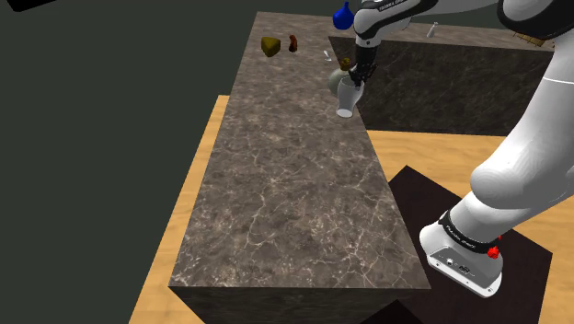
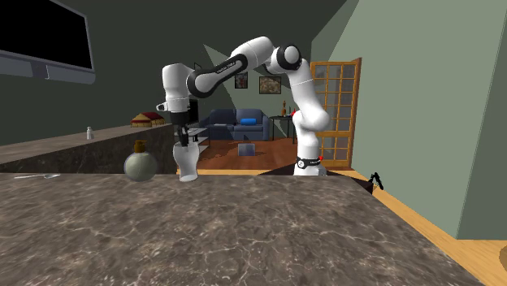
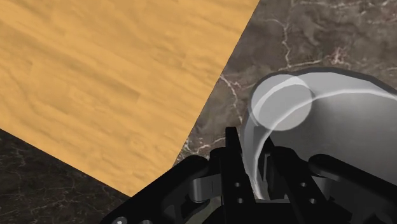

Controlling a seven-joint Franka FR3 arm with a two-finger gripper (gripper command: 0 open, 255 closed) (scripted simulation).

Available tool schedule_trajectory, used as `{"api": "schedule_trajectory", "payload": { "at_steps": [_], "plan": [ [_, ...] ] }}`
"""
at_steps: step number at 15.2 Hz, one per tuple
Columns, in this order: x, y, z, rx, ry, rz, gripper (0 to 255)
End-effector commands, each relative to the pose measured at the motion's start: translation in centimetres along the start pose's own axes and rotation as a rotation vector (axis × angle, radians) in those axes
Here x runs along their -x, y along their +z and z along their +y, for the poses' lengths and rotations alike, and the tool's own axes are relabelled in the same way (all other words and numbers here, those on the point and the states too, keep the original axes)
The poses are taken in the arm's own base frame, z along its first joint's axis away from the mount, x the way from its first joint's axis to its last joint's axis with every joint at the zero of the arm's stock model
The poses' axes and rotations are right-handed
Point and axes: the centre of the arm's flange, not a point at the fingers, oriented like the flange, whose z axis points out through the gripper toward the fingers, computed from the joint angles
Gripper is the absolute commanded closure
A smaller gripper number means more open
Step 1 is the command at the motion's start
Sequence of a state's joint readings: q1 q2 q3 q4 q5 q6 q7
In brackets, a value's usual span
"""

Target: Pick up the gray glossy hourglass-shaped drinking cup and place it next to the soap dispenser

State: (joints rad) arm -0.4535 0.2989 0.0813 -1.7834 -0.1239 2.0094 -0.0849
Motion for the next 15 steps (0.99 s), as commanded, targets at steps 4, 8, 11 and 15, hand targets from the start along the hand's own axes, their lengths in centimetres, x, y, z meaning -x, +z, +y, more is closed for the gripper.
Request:
{"api": "schedule_trajectory", "payload": {
  "at_steps": [4,8,11,15],
  "plan": [
    [0.0,0.0,0.0,0.0,0.0,0.001,0],
    [0.0,0.0,0.0,0.0,0.0,0.001,0],
    [0.0,-4.0,0.0,0.0,0.0,0.001,0],
    [0.0,-5.0,0.0,0.0,0.0,0.001,0]
  ]
}}
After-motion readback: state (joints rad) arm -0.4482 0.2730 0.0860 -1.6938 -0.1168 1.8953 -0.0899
